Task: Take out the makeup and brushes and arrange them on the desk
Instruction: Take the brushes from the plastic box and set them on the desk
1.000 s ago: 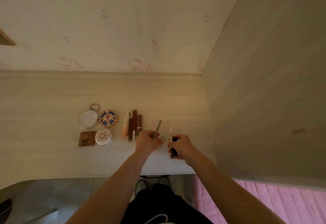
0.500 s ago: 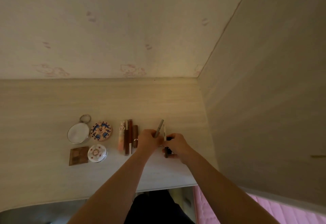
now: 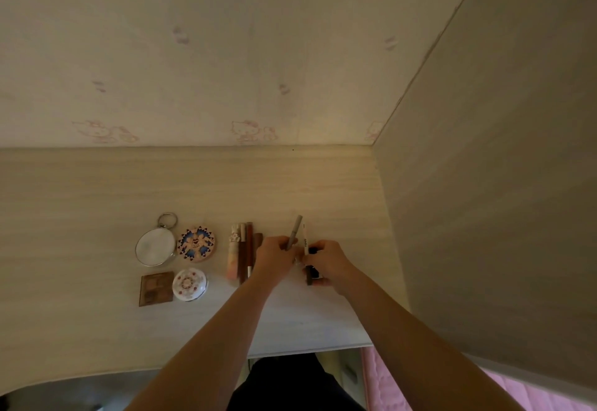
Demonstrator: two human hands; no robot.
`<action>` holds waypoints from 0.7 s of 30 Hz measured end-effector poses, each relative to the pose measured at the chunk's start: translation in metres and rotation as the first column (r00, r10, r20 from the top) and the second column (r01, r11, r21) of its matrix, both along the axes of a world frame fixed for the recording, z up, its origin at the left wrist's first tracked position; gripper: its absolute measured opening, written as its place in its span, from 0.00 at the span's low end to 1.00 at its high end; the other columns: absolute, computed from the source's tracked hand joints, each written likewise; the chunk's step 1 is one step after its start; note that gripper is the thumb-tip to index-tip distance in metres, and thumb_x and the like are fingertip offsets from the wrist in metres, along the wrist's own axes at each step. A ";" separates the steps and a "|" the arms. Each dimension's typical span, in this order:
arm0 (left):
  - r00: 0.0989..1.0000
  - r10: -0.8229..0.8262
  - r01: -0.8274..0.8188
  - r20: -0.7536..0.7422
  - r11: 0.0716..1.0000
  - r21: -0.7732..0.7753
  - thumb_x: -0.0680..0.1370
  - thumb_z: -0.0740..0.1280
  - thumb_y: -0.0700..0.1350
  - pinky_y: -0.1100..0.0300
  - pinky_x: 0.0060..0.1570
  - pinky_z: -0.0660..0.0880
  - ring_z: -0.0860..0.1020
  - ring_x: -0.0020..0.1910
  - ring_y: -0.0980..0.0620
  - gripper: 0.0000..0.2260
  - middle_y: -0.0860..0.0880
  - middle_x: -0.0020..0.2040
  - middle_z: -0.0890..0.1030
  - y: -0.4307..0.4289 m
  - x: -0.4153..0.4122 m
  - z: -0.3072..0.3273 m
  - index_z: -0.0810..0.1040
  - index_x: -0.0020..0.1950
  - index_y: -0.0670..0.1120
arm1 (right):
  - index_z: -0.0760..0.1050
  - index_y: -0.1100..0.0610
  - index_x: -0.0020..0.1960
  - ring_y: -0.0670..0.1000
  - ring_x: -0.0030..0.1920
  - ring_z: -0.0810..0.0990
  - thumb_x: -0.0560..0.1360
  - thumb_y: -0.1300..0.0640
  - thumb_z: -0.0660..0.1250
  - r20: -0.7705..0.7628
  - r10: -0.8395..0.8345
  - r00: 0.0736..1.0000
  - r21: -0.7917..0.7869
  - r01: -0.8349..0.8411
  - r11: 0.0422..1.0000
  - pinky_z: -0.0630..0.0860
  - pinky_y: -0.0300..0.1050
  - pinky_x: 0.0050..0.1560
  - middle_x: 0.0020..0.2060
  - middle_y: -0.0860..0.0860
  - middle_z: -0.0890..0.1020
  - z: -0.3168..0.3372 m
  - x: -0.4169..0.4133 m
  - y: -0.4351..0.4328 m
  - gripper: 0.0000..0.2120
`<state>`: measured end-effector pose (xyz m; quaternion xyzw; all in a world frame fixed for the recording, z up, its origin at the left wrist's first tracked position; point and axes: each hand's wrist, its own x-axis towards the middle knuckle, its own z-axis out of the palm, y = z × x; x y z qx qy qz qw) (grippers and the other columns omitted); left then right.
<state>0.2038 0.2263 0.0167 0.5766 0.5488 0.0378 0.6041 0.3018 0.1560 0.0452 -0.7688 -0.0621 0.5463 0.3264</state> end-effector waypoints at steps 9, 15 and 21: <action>0.996 0.016 -0.009 0.086 0.996 -0.085 0.77 0.67 0.40 0.43 0.55 0.77 0.80 0.47 0.41 0.04 0.40 0.46 0.82 0.001 -0.001 0.004 0.80 0.51 0.45 | 0.75 0.53 0.43 0.53 0.40 0.80 0.71 0.64 0.73 -0.012 -0.053 0.999 0.004 0.053 0.999 0.82 0.55 0.44 0.39 0.54 0.80 -0.006 0.000 0.003 0.09; 0.997 -0.018 0.016 0.071 0.999 0.028 0.78 0.67 0.42 0.70 0.28 0.68 0.71 0.32 0.55 0.07 0.48 0.36 0.76 -0.011 0.005 0.005 0.76 0.40 0.50 | 0.77 0.57 0.49 0.57 0.48 0.81 0.69 0.64 0.74 0.009 -0.105 0.994 -0.013 0.106 0.994 0.82 0.58 0.46 0.46 0.58 0.82 -0.007 0.006 0.001 0.11; 0.997 -0.038 0.050 -0.068 0.980 0.191 0.77 0.67 0.44 0.65 0.31 0.70 0.75 0.35 0.53 0.04 0.49 0.37 0.78 -0.006 -0.002 0.009 0.80 0.45 0.45 | 0.77 0.56 0.46 0.56 0.44 0.82 0.68 0.65 0.75 -0.023 -0.080 0.997 0.012 0.080 0.997 0.82 0.57 0.42 0.44 0.57 0.82 -0.005 0.005 0.006 0.10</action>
